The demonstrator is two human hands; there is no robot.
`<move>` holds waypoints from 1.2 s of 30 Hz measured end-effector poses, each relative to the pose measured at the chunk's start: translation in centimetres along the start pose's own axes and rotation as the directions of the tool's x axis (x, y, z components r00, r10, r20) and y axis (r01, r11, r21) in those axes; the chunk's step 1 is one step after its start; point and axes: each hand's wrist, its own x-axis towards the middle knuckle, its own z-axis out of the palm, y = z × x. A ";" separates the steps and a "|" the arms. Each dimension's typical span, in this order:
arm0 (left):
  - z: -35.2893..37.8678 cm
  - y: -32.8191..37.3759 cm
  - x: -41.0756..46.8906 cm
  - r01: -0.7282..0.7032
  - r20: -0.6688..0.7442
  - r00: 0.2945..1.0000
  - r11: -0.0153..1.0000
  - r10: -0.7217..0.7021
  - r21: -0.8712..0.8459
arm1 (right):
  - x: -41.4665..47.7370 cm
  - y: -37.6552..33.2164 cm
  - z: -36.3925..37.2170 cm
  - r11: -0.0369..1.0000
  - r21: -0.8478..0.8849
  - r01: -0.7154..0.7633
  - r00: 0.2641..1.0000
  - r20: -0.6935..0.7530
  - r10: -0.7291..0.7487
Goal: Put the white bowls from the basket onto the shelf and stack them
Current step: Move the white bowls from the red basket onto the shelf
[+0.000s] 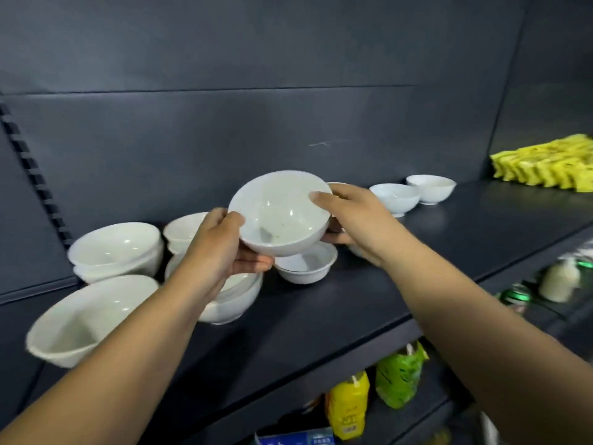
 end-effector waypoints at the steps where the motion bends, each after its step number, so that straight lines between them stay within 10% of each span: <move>1: 1.6 0.0 0.2 -0.002 0.032 0.999 1.000 0.002 0.011 | -0.2 0.1 -1.4 1.000 -0.017 0.000 0.999 -0.033 -0.001; 11: 19.4 1.7 10.6 -0.041 0.227 0.974 0.966 -0.019 0.256 | 7.7 1.5 -19.0 0.996 -0.018 -0.083 0.979 -0.190 0.078; 17: 29.2 0.7 21.0 -0.173 0.194 0.979 0.765 0.065 0.620 | 19.0 5.0 -28.0 0.935 -0.284 -0.215 0.940 -0.320 0.118; 24: 31.4 -3.4 27.2 -0.212 0.185 0.977 0.468 0.104 0.858 | 24.6 9.2 -29.7 0.768 -0.589 -0.253 0.953 -0.288 0.094; 36: 30.6 -5.4 29.2 -0.157 0.135 0.985 0.229 0.109 0.961 | 26.9 12.4 -28.9 0.774 -0.598 -0.208 0.971 -0.223 0.089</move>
